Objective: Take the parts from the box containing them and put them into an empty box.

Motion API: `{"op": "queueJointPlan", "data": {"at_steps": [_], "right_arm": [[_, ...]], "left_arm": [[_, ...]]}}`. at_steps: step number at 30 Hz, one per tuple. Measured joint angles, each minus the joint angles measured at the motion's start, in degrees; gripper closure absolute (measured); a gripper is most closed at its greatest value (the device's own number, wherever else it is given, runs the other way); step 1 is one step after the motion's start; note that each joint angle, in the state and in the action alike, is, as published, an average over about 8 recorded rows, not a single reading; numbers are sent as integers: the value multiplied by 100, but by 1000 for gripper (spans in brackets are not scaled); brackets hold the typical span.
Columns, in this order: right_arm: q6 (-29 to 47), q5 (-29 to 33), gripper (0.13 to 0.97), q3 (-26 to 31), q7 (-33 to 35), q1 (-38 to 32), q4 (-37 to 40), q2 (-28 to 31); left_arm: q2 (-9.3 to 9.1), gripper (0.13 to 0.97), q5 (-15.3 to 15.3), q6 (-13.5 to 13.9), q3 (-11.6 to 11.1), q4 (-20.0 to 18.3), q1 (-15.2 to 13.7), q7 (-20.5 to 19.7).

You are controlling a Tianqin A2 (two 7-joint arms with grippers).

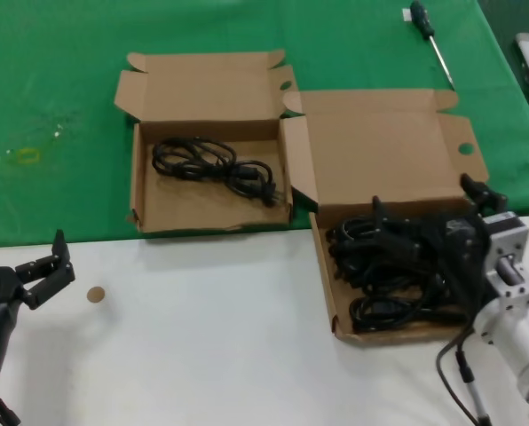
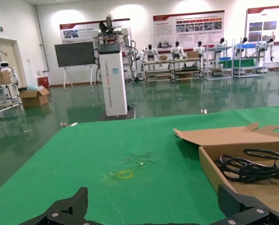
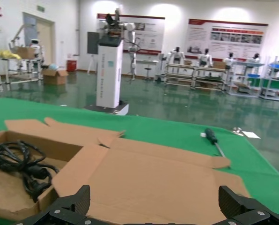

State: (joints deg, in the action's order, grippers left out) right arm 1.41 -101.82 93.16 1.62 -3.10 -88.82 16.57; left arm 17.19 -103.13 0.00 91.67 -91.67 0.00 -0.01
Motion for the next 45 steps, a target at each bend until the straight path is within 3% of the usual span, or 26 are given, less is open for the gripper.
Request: {"op": "queueJointPlan", "data": {"at_steps": [45], "right_arm": [[-59,-55,129,-62,-68,128,-119,26]], "left_arm": [[0,132,0,0,0,0,0,1]]}}
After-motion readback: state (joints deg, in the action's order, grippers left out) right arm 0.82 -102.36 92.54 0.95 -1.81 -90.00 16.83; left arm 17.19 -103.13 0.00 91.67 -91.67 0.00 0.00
